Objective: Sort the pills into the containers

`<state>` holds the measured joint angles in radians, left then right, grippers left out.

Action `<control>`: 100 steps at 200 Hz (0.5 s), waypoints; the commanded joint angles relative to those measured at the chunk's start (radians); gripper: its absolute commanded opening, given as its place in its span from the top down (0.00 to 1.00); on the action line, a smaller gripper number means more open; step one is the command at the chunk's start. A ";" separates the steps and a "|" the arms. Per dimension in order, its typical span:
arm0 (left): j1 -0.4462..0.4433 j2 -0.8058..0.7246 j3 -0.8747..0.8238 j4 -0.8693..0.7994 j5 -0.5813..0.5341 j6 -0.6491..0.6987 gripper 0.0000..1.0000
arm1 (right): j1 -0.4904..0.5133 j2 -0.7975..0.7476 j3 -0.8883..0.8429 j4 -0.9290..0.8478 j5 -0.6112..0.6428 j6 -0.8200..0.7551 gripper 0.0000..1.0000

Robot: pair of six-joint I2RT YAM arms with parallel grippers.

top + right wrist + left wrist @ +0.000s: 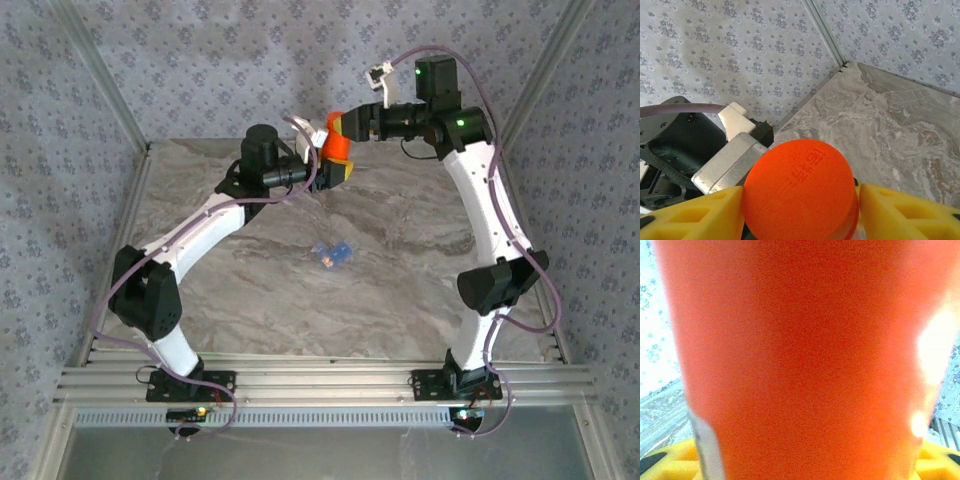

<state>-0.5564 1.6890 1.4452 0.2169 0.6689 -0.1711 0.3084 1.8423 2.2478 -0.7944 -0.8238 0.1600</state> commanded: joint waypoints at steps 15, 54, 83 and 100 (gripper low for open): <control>0.001 -0.008 0.040 0.034 0.028 -0.007 1.00 | 0.009 0.008 0.024 -0.008 -0.002 0.005 0.52; 0.000 -0.008 0.038 0.041 0.019 -0.007 1.00 | 0.021 -0.039 -0.058 0.031 0.101 0.082 0.61; -0.003 -0.009 0.037 0.048 -0.008 0.003 1.00 | 0.093 -0.118 -0.191 0.072 0.339 0.186 0.61; -0.002 -0.009 0.038 0.053 -0.023 0.008 1.00 | 0.146 -0.170 -0.291 0.124 0.488 0.281 0.61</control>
<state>-0.5510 1.6962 1.4448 0.1661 0.6636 -0.1905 0.3748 1.7401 2.0708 -0.6811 -0.5835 0.2794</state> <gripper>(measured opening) 0.531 0.450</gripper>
